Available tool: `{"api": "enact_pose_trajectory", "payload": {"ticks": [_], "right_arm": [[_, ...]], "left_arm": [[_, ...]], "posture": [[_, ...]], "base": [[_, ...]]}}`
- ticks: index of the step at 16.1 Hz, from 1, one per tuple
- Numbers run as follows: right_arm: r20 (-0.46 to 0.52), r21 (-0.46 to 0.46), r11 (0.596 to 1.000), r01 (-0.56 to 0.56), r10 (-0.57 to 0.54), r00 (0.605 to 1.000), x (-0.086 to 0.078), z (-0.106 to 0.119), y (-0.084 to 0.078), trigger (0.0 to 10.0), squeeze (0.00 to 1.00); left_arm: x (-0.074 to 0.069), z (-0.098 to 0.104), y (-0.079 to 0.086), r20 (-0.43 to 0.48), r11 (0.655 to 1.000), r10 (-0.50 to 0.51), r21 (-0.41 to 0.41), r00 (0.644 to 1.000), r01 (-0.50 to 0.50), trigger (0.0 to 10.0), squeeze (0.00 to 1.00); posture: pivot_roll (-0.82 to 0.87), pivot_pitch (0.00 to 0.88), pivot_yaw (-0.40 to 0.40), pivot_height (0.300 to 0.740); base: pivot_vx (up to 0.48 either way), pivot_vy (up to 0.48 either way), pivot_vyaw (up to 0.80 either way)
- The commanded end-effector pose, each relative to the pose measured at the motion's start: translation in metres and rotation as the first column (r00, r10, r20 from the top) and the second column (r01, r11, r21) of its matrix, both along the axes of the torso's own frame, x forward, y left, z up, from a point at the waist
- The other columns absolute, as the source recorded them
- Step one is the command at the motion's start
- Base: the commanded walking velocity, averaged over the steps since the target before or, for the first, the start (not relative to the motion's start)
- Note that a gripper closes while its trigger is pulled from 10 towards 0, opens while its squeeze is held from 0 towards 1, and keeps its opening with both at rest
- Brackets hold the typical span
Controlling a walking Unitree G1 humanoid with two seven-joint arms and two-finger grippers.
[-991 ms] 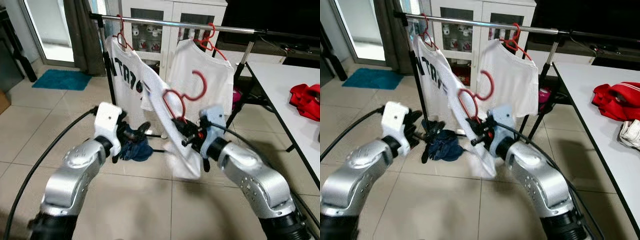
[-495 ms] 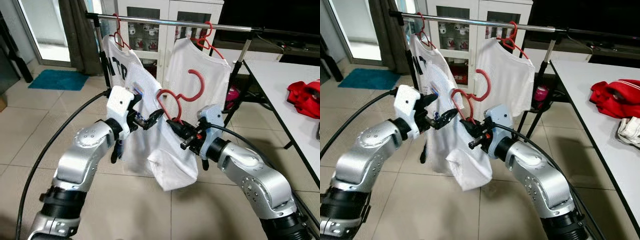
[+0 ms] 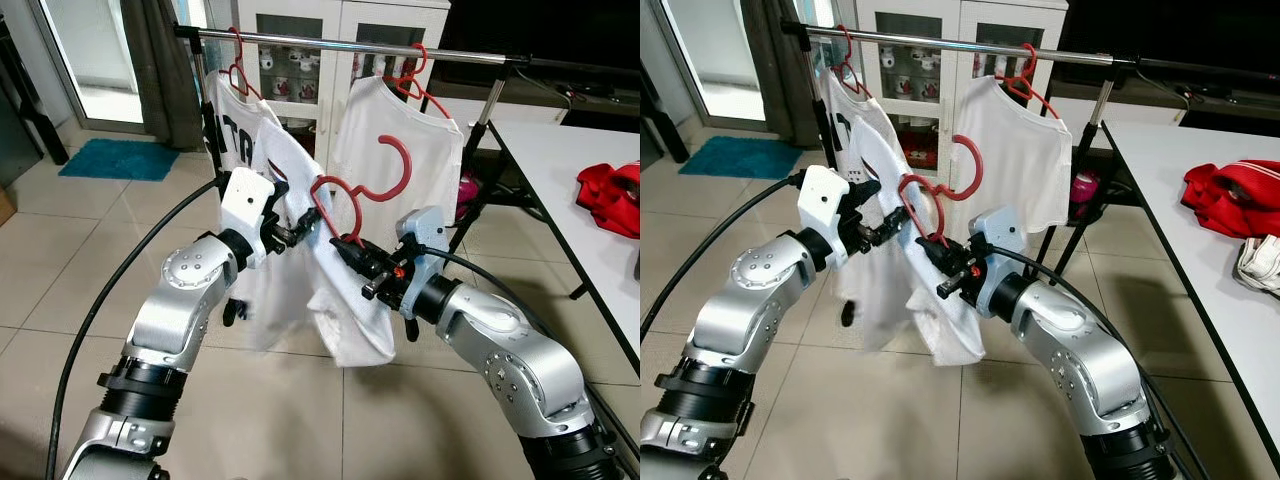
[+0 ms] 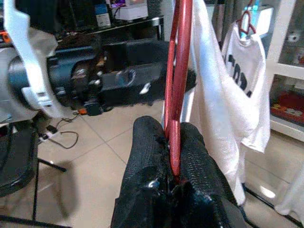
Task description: Hang hanger
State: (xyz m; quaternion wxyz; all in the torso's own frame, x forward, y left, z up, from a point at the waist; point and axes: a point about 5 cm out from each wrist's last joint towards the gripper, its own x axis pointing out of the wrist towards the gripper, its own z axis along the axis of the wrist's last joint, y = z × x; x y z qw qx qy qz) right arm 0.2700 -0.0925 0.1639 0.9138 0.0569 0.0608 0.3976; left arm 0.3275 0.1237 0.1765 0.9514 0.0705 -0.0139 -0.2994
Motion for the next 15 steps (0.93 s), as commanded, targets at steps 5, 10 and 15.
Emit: {"api": "enact_pose_trajectory", "payload": {"ticks": [5, 10, 15], "right_arm": [[0.031, 0.052, 0.998, -0.046, 0.045, 0.999, -0.0036, 0.0115, 0.0026, 10.0, 0.0], [0.023, 0.042, 0.999, -0.034, 0.033, 0.999, -0.0049, 0.0095, 0.002, 10.0, 0.0], [-0.002, 0.028, 1.0, 0.005, -0.005, 1.0, -0.0024, 0.0059, -0.0018, 10.0, 0.0]], "left_arm": [[0.0032, 0.0019, -0.0017, 0.029, 1.0, -0.01, 0.003, 1.0, 0.01, 0.0, 0.0], [0.0028, 0.0019, -0.0024, 0.036, 1.0, -0.022, 0.008, 0.999, 0.021, 0.0, 0.0], [-0.0007, -0.0014, -0.0034, 0.028, 1.0, -0.013, 0.004, 1.0, 0.013, 0.0, 0.0]], "posture": [[-0.14, 0.0, -0.039, 0.74], [-0.15, 0.0, -0.027, 0.74], [-0.15, 0.0, -0.028, 0.74]], "base": [[0.0, 0.0, 0.0], [0.0, 0.0, 0.0], [0.0, 0.0, 0.0]]}}
